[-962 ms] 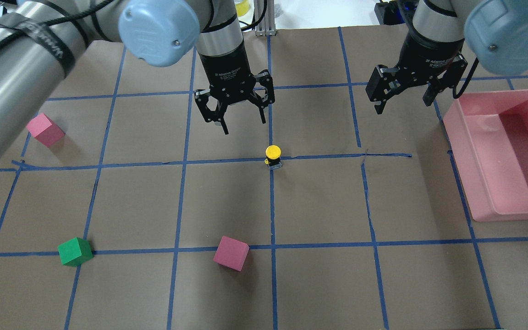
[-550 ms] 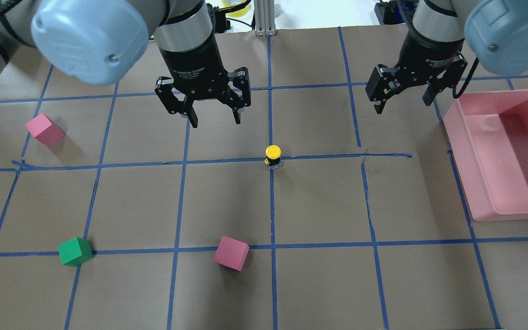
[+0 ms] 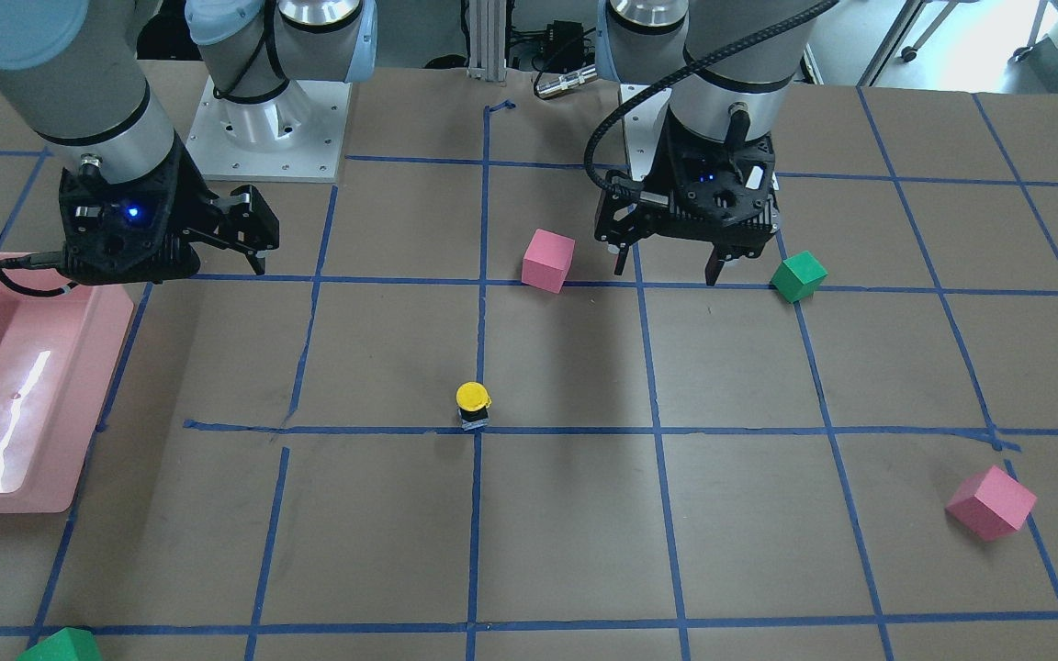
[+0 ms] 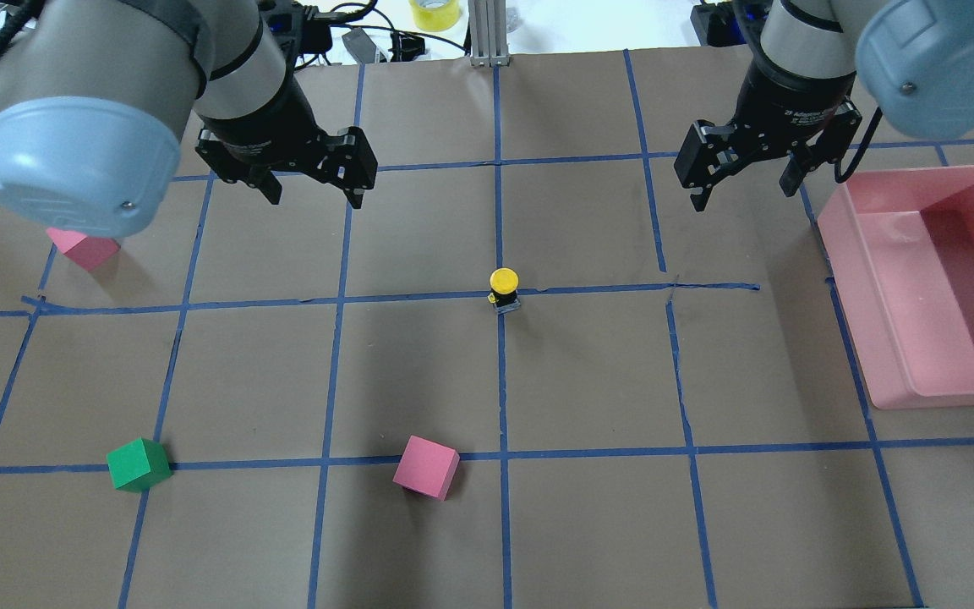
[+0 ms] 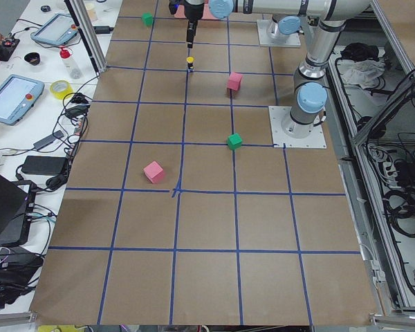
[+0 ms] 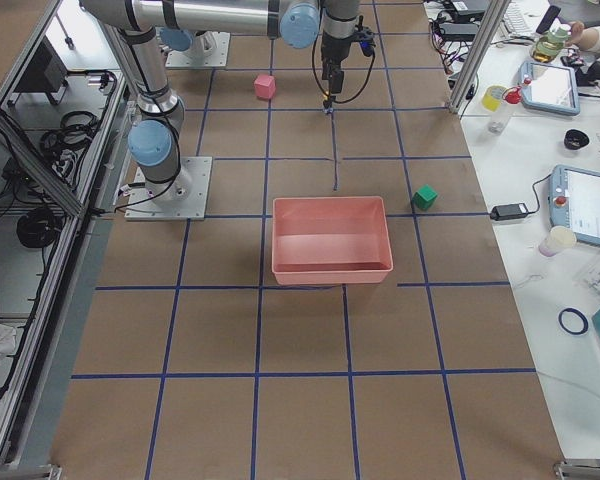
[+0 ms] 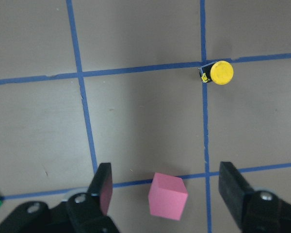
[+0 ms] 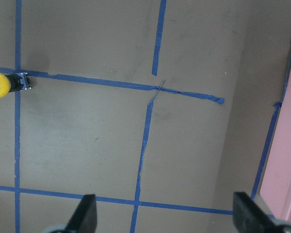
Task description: Align button upright
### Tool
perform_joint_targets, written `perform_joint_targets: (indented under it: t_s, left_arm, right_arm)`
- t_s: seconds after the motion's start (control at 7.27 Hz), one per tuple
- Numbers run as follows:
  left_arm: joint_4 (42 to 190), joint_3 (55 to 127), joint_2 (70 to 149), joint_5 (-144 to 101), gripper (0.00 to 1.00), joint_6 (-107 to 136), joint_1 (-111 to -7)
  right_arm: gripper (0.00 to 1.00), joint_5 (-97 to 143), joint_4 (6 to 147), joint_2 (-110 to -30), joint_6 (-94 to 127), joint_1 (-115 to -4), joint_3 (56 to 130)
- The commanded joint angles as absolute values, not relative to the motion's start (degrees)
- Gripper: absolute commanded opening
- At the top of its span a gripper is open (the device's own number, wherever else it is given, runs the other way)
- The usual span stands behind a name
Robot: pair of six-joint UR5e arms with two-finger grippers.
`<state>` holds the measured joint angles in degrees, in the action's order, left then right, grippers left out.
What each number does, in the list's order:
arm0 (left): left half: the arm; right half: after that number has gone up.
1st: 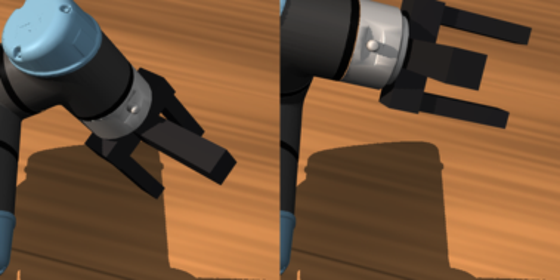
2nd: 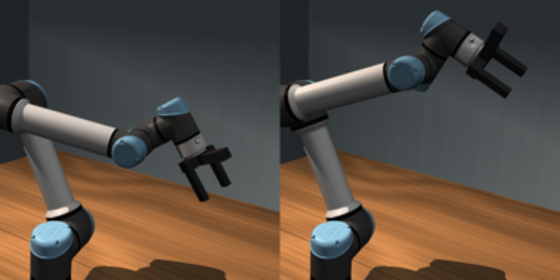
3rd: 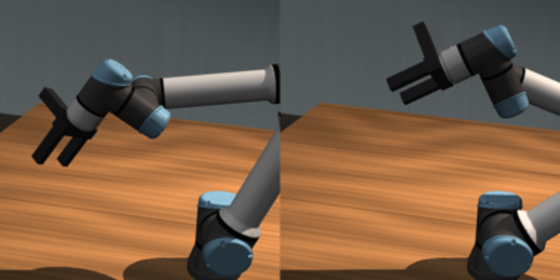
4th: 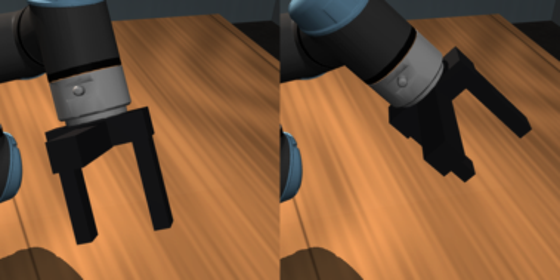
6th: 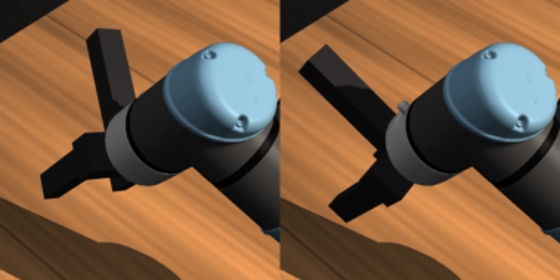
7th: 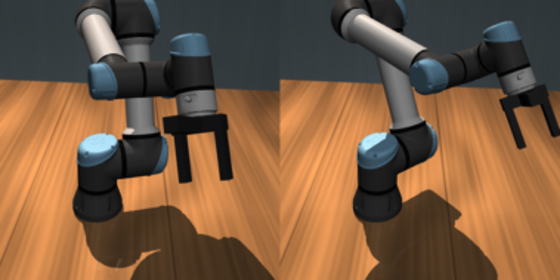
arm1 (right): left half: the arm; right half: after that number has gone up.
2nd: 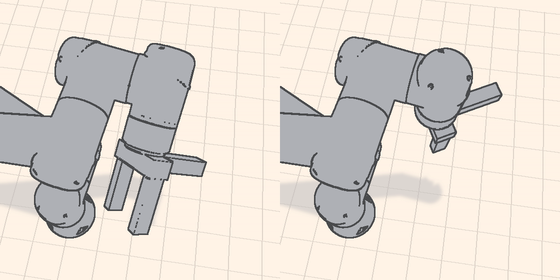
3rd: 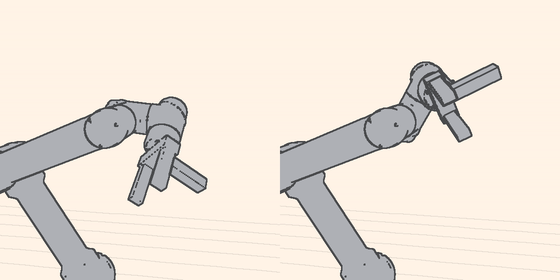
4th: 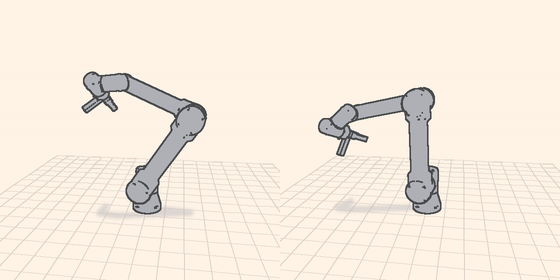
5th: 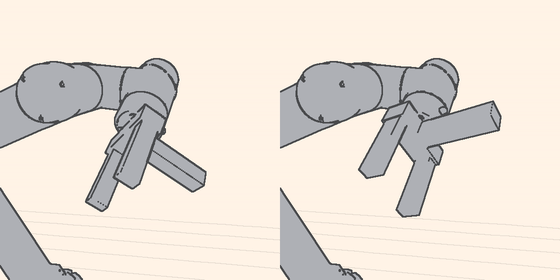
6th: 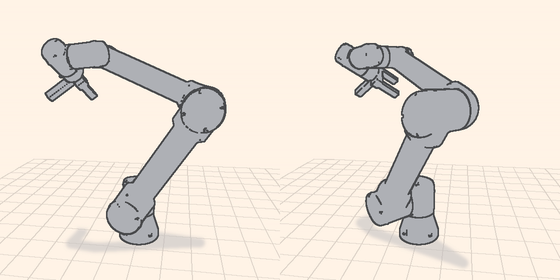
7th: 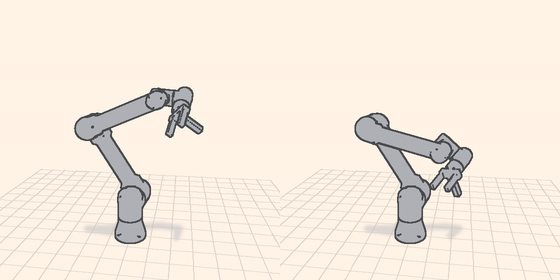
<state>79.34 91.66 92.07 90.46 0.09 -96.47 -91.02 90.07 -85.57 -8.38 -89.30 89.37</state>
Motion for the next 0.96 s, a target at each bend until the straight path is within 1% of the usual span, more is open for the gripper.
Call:
perform_joint_targets:
  t_s: [0.0,0.41,0.83]
  left_arm:
    - [80.4,91.4,90.7,91.1,1.00,-1.8,-93.3]
    - [85.1,90.7,89.6,91.3,1.00,-1.8,-91.9]
    - [85.3,91.0,89.5,90.9,1.00,-1.8,-91.9]
  right_arm:
    - [1.00,-90.8,90.1,-85.6,-8.4,-89.3,89.1]
    - [1.00,-90.8,90.0,-85.3,-7.6,-89.7,89.1]
    - [1.00,-90.9,89.9,-85.0,-7.6,-89.6,89.3]
